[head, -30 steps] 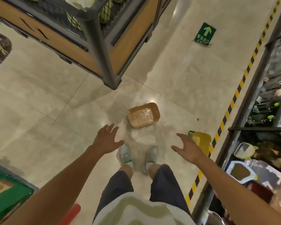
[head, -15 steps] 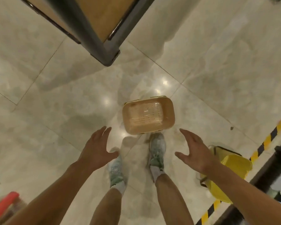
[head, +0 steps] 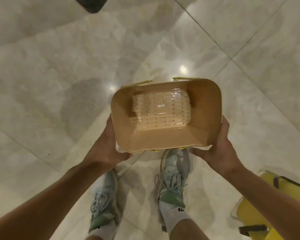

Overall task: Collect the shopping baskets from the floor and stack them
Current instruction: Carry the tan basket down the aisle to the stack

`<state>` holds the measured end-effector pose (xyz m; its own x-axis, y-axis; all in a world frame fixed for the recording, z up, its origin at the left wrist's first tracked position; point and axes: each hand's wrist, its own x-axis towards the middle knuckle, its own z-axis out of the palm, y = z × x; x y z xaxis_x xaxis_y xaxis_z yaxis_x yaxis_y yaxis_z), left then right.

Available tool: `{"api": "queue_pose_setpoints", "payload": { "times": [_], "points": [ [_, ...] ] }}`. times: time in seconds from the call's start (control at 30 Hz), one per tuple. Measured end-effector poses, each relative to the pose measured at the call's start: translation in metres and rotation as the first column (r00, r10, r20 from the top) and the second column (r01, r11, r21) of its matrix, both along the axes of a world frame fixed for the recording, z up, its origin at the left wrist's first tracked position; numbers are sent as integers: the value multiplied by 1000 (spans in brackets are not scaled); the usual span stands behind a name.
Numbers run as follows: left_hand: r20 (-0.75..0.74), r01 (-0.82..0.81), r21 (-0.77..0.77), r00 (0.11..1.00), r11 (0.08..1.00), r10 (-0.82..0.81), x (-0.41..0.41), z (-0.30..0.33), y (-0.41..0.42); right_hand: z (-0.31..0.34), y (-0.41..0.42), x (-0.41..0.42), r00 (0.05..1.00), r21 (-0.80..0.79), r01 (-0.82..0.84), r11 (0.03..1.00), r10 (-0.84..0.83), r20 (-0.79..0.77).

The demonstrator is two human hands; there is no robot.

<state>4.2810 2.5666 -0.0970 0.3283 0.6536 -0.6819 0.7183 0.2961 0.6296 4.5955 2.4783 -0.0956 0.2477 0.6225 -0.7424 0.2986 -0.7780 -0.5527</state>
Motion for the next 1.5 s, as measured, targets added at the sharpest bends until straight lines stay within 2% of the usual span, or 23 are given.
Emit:
{"api": "queue_pose_setpoints", "payload": {
  "times": [0.07,0.13,0.33,0.4,0.63,0.8,0.9,1.0,1.1,1.27,1.4,1.5],
  "points": [
    [8,-92,19,996,996,92,4,-9,-7,-6,-4,-4,998,66,0,998,-4,67],
    [29,-141,36,990,989,140,2,-14,-12,-6,-6,-3,999,117,-3,993,-2,48],
    [155,-134,6,979,991,132,2,34,-2,45,11,-4,999,218,-14,976,22,-33],
    [182,-113,19,977,993,107,-1,64,5,77,21,-7,999,243,-6,970,18,-49],
    [173,-193,48,968,980,182,-21,206,30,224,55,-12,995,331,-54,942,78,-62],
    [160,-245,68,960,967,231,-42,313,27,331,75,-23,981,388,-173,905,195,-18],
    [162,-354,77,927,932,338,-55,368,14,388,86,-40,967,390,-226,893,253,-17],
    [223,-529,75,835,845,503,-77,414,-14,430,96,-67,940,373,-302,877,338,-34],
    [247,-671,91,731,736,636,-106,458,-54,464,103,-104,872,361,-446,819,488,-31],
    [248,-850,133,526,509,814,-152,540,-144,539,100,-186,688,403,-667,626,726,11],
    [283,-934,166,352,316,892,-192,603,-224,599,78,-264,540,466,-738,488,842,-26],
    [307,-964,203,228,171,924,-218,641,-286,633,50,-324,383,516,-784,346,923,-37]
  ]
}}
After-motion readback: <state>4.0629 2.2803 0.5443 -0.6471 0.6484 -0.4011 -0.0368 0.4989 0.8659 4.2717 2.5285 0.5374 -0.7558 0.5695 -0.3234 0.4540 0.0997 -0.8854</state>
